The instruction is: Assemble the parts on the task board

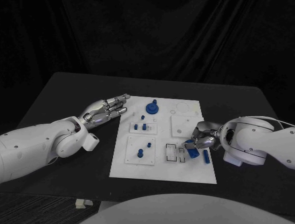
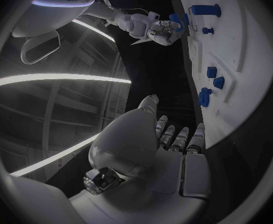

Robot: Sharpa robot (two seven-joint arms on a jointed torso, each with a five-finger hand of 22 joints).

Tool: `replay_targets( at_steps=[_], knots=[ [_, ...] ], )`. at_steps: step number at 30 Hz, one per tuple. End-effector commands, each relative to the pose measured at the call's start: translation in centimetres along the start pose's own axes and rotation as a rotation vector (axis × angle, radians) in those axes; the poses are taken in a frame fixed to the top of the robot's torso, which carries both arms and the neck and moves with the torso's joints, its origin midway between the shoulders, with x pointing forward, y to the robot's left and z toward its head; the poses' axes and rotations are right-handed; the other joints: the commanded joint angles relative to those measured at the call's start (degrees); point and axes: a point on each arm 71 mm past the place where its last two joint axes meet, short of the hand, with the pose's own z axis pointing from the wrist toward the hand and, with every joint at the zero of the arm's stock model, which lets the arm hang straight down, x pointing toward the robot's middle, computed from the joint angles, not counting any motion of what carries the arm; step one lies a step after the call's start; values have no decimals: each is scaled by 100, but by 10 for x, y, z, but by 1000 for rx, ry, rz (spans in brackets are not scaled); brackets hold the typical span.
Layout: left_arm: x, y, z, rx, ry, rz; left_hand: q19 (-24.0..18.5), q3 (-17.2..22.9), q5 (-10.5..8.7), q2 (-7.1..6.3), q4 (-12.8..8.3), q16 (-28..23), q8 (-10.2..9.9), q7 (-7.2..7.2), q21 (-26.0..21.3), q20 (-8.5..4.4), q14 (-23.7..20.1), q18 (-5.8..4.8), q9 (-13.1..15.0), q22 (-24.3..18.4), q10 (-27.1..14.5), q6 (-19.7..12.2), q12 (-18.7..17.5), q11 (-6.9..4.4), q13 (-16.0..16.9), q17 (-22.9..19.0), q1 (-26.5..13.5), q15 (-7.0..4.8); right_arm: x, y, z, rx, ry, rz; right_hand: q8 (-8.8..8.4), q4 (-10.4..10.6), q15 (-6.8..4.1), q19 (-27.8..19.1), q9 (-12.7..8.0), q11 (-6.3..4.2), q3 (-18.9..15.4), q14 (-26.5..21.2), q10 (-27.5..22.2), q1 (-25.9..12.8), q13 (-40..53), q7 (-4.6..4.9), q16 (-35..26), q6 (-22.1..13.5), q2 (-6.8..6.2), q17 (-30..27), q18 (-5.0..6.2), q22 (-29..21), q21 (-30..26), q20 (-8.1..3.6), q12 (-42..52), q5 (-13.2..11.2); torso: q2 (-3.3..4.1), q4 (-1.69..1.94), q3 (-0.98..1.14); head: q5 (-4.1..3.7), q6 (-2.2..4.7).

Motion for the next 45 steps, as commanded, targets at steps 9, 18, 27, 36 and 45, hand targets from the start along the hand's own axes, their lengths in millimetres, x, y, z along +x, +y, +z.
replay_targets(
  at_steps=[9, 18, 27, 36, 45],
  knots=[
    [2, 0, 2, 7, 13, -17, 22, 34, 32, 34, -22, -8, 37, 65, 10, -2, -1, -86, 9, -9, -4, 33, -18, -59, 2, -8, -9, 30, 5, 10, 12, 42, 70, 117, -219, -317, 43, -18, 68, 21, 832, 556, 636, -250, 1510, 76, -58, -261, 51, 1333, 107, 1065, -176, 40, 14, -1515, 3, 12, -11, 28, -1],
    [5, 0, 4, 6, 23, -22, 22, 45, 38, 37, -32, -9, 41, 84, 10, -2, -2, -90, 12, -13, -6, 56, -24, -63, 1, -8, -6, 35, 12, 19, 23, 35, 79, 115, -195, -331, 120, -111, 237, 114, 703, 519, 636, -292, 1510, 183, -135, -640, 134, 1160, 156, 986, -423, 109, 14, -2025, 10, 5, 0, 40, -1],
    [5, 1, 3, 2, 25, -24, 23, 54, 42, 41, -39, -8, 41, 96, 11, -1, -1, -93, 13, -14, -7, 64, -26, -66, 1, -8, -4, 39, 19, 21, 27, 43, 111, 100, -55, -276, 187, -78, 431, 195, 446, 530, 636, -403, 1510, 273, -117, -1033, 225, 1203, 153, 986, -447, 173, 14, -2914, 10, 1, -1, 63, -1],
    [5, 1, 3, -1, 28, -26, 24, 63, 43, 46, -45, -8, 45, 107, 11, -2, -1, -95, 15, -15, -7, 87, -27, -66, 1, -8, -2, 43, 25, 24, 29, 53, 147, 79, 118, -151, 205, -59, 509, 214, 152, 531, 636, -590, 1510, 288, -112, -1184, 311, 1211, 155, 994, -470, 197, 14, -3734, 14, 8, 2, 55, -1],
    [5, 1, 3, -3, 30, -28, 26, 72, 44, 49, -52, -7, 48, 121, 11, -2, 1, -98, 18, -15, -7, 107, -26, -67, 1, -7, -1, 48, 27, 25, 29, 56, 170, 64, 202, -150, 206, -52, 518, 213, -34, 531, 636, -647, 1510, 287, -112, -1235, 310, 1211, 154, 1001, -478, 197, 14, -4140, 10, -4, -1, 88, -1]
  ],
)
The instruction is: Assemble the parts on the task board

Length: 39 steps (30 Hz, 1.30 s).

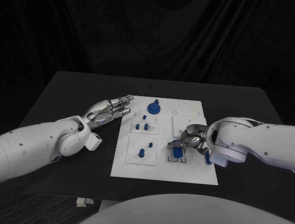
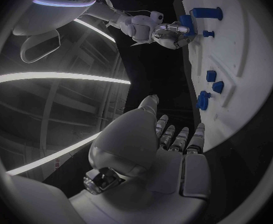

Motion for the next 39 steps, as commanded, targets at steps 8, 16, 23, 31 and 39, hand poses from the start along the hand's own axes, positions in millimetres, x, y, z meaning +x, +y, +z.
replay_targets(
  at_steps=[8, 16, 23, 31, 39],
  knots=[
    [2, 0, 0, 7, 11, -16, 27, 37, 24, 51, -16, -7, 26, 31, 11, -2, 1, -100, 11, -8, -13, 17, -26, -31, 1, -7, -1, 51, 10, -3, 1, 37, 69, -29, 101, -38, 33, 9, -3, 40, -236, 539, 586, -26, 1508, 1, 2, -99, -78, 1206, 65, 998, -61, 35, 15, -425, -1, -5, -4, -3, -1],
    [1, 1, 0, 3, 12, -17, 27, 54, 40, 52, -37, -7, 26, 44, 11, -2, 2, -103, 12, -11, -14, 24, -28, -28, 1, -7, 10, 58, 11, -3, 0, 33, 74, -31, 163, -23, 35, -9, 13, 40, -353, 536, 586, -41, 1508, 3, -3, -133, -99, 1194, 75, 985, -116, 37, 15, -644, -3, -7, 3, -3, -1],
    [1, 1, 0, 0, 12, -18, 28, 61, 49, 52, -46, -7, 25, 47, 12, -2, 2, -104, 11, -11, -14, 23, -28, -27, 0, -7, 15, 60, 10, -2, 0, 18, 58, -20, 282, 60, 45, -23, 67, 55, -601, 534, 586, -213, 1508, 19, -8, -288, -131, 1182, 83, 974, -170, 45, 15, -1071, -9, -7, 2, 13, -1],
    [1, 2, -1, -3, 12, -19, 28, 61, 49, 52, -46, -7, 25, 47, 12, -2, 2, -104, 11, -11, -14, 23, -28, -27, 0, -7, 15, 60, 7, -4, -2, -8, 20, 1, 407, 71, 77, -67, 130, 93, -1020, 537, 586, -395, 1508, 60, 0, -563, -212, 1200, 107, 942, -294, 69, 15, -1166, -11, -7, 2, 31, -1],
    [0, 3, -1, -7, 12, -19, 28, 72, 59, 52, -59, -7, 26, 54, 11, -2, 1, -105, 12, -15, -15, 32, -30, -27, 0, -7, 20, 63, 0, -8, -11, -36, -43, 19, 440, 87, 98, -80, 122, 119, -1239, 540, 586, -422, 1508, 93, 7, -735, -321, 1214, 112, 934, -329, 88, 15, -1185, -11, -5, 1, 23, -1]
  ],
)
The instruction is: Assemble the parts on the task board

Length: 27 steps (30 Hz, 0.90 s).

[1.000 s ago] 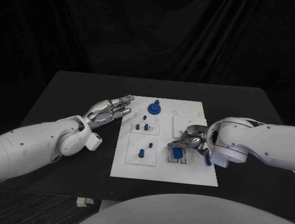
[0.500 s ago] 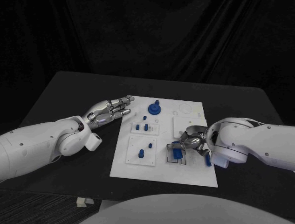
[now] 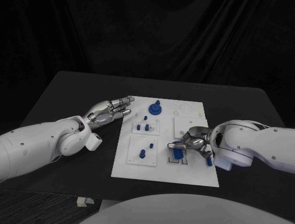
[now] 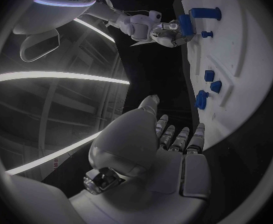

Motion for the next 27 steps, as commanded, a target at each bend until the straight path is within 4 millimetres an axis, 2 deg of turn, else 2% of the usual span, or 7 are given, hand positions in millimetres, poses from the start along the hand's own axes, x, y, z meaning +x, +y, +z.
replay_targets(
  at_steps=[1, 8, 21, 22, 25, 26, 27],
  knots=[
    [1, 0, 1, 8, 8, -14, 28, 17, 37, 52, -3, -7, 26, 32, 11, -2, 0, -106, 8, -10, -15, 9, -30, -27, 0, -7, 20, 21, -6, -2, -4, -15, -59, 9, 25, -1, 59, -19, 4, 40, -78, 541, 587, -1, 1509, -7, 5, -69, -73, 1218, 113, 935, -21, 28, 15, -26, 3, 1, -1, -10, -1],
    [1, 0, 1, 5, 8, -14, 28, 17, 37, 52, -3, -7, 26, 32, 11, -2, 0, -106, 8, -10, -15, 9, -30, -27, 0, -7, 20, 21, -19, -3, -14, -23, -109, 10, 38, 6, 63, -21, 1, 43, -113, 539, 587, -26, 1509, -4, 1, -84, -65, 1208, 114, 934, -27, 31, 15, -28, 2, 0, 0, -2, -1],
    [1, 1, 0, -2, 7, -14, 32, 35, 40, 52, -22, -7, 35, 68, 13, -2, 2, -108, 14, -8, -13, 62, -19, -26, 3, -7, 20, 24, -30, -5, -24, -38, -154, 22, 190, -3, 55, -10, -23, 27, -203, 539, 587, -145, 1509, -27, 1, 1, 228, 1207, 115, 938, -22, 32, 15, -8, -3, 0, 0, 43, -1],
    [1, 1, 0, -2, 7, -14, 32, 35, 40, 52, -22, -7, 35, 68, 13, -2, 2, -108, 14, -8, -13, 62, -19, -26, 3, -7, 20, 24, -30, -5, -25, -47, -157, 22, 212, -9, 52, -11, -37, 23, -207, 539, 587, -140, 1509, -30, 2, -3, 329, 1209, 117, 936, -30, 30, 15, 24, 1, 6, 0, 41, -1],
    [1, 1, 0, -2, 6, -14, 35, 37, 40, 52, -24, -6, 37, 73, 14, -2, 3, -108, 15, -4, -13, 70, -17, -25, 3, -6, 19, 24, -32, -4, -25, -79, -165, 24, 205, -23, 51, -8, -96, 27, -225, 542, 587, -57, 1509, -26, 8, -43, 432, 1223, 116, 937, -28, 29, 15, 138, 10, 11, 1, 40, -1],
    [1, 1, 0, -2, 6, -13, 35, 37, 40, 52, -24, -6, 37, 73, 14, -2, 3, -108, 15, -4, -13, 70, -17, -25, 3, -6, 19, 24, -32, -3, -26, -100, -169, 24, 182, -40, 54, -6, -150, 29, -222, 543, 587, 52, 1509, -17, 10, -68, 475, 1228, 114, 939, -24, 30, 15, 269, 10, 10, 2, 44, -1],
    [1, 1, 0, -3, 6, -13, 35, 37, 40, 52, -24, -6, 37, 73, 14, -2, 3, -108, 15, -4, -13, 70, -17, -25, 3, -6, 19, 24, -34, -2, -26, -135, -179, 22, -39, -144, 86, -3, -451, 73, -201, 551, 587, 457, 1509, 35, 26, -222, 564, 1264, 107, 944, -12, 44, 15, 646, 13, 8, 1, 51, -1]
  ],
)
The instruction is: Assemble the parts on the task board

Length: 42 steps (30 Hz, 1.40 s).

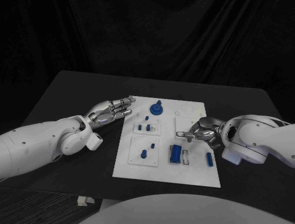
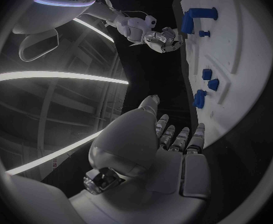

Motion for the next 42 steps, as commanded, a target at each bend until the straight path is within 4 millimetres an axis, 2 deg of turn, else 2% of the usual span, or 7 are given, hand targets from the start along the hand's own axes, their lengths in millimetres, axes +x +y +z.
replay_targets(
  at_steps=[1, 7, 11, 15, 22, 29, 42],
  knots=[
    [1, 0, 0, 10, 6, -12, 35, 21, 16, 52, -8, -6, 37, 21, 14, -2, 3, -108, 5, 1, -13, 19, -17, -25, 3, -6, 19, 24, -5, 8, -2, -124, -49, 1, -316, -154, 66, -3, -424, 96, 7, 556, 587, 566, 1510, 74, 29, -226, 107, 1270, 103, 947, -6, 60, 15, 521, 13, 6, 1, 17, -1],
    [1, -1, -1, 10, 5, -13, 41, 30, 23, 52, -17, -5, 40, 33, 17, -2, 6, -108, 7, 7, -11, 36, -10, -22, 5, -5, 20, 23, -8, 16, -10, -299, -210, -185, -1069, -895, 173, 71, -1509, 203, 283, 593, 587, 2018, 1510, 257, 104, -547, 125, 1451, 59, 1016, 230, 158, 15, 1196, 19, 9, -6, 30, -1],
    [1, -1, -1, 10, 4, -12, 43, 41, 36, 52, -31, -4, 41, 38, 17, -2, 8, -108, 7, 7, -10, 42, -8, -17, 5, -5, 27, 21, 0, 18, -18, -365, -301, -342, -1168, -1023, 161, 106, -1834, 189, 370, 604, 587, 2333, 1510, 279, 123, -683, -127, 1500, 36, 1048, 353, 159, 15, 846, 21, 6, -4, 27, -1],
    [0, -1, -3, 11, 2, -12, 45, 56, 57, 52, -48, -4, 40, 43, 18, -2, 7, -108, 7, 5, -10, 44, -10, -14, 5, -5, 34, 21, 10, 17, -23, -394, -355, -453, -699, -230, 196, 72, -1888, 244, 791, 591, 587, 2396, 1510, 308, 102, -1187, -778, 1443, 46, 1032, 312, 179, 15, 376, 20, 2, -3, 23, -1],
    [-1, 0, -5, 11, 1, -14, 45, 71, 75, 54, -63, -5, 37, 44, 18, -2, 7, -109, 5, 3, -10, 35, -12, -11, 4, -5, 40, 22, 30, 10, -28, -416, -393, -511, -80, 34, 213, 64, -1750, 257, 716, 587, 587, 2309, 1510, 318, 96, -1507, -1024, 1428, 50, 1024, 296, 202, 15, -9, 22, -18, 4, 22, -1],
    [-2, 1, -7, 7, 0, -17, 45, 77, 80, 56, -69, -5, 36, 45, 18, -2, 5, -109, 4, 1, -10, 32, -11, -10, 4, -6, 43, 23, 45, 5, -27, -409, -402, -519, 1328, 53, 195, 51, -1136, 231, 326, 574, 587, 1822, 1510, 233, 74, -1915, -1220, 1370, 62, 1008, 250, 189, 15, -277, 7, -37, 9, 49, -1],
    [-1, 3, -8, 2, 4, -22, 47, 89, 84, 61, -79, -6, 32, 46, 19, -2, 4, -110, 2, 2, -11, 23, -14, -5, 3, -6, 47, 26, 56, 6, -20, -401, -383, -522, 1640, 50, 186, 34, -1034, 222, 364, 569, 587, 1827, 1510, 214, 65, -2024, -1180, 1349, 73, 992, 197, 183, 15, -260, 6, -24, 4, 35, -1]
  ],
)
